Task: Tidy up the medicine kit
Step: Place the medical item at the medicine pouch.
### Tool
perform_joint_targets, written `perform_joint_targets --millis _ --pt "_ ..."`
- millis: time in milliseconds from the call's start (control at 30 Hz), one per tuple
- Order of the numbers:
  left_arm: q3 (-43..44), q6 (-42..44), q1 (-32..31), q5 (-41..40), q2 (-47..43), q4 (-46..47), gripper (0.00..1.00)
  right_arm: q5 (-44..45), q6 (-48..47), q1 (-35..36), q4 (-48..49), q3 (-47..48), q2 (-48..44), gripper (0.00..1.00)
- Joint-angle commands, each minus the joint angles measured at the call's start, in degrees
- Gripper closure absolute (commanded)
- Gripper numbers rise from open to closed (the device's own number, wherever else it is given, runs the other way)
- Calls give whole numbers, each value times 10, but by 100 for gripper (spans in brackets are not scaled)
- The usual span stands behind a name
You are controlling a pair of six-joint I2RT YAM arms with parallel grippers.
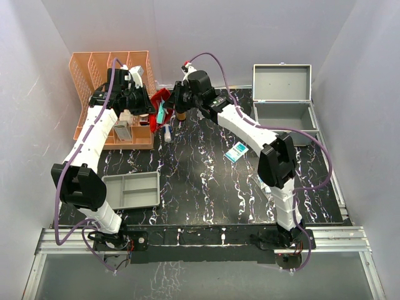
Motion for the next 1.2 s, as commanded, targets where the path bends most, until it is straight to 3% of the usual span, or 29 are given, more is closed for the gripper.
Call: perform_joint_targets --millis 0,367,533,767,1167 --pt "17 -3 -3 12 -25 1 100 22 -17 -14 6 56 5 100" --pt "14 -5 -3 17 -21 4 100 41 -21 -22 9 48 3 100" --pt "14 -5 -3 20 -21 4 100 33 -20 -22 10 48 4 81" --pt "14 -6 -3 20 -17 6 100 38 -36 -23 -2 48 -12 67" --pt "15 -4 -3 21 -16 3 100 91 -69 -21 -87 30 -89 72"
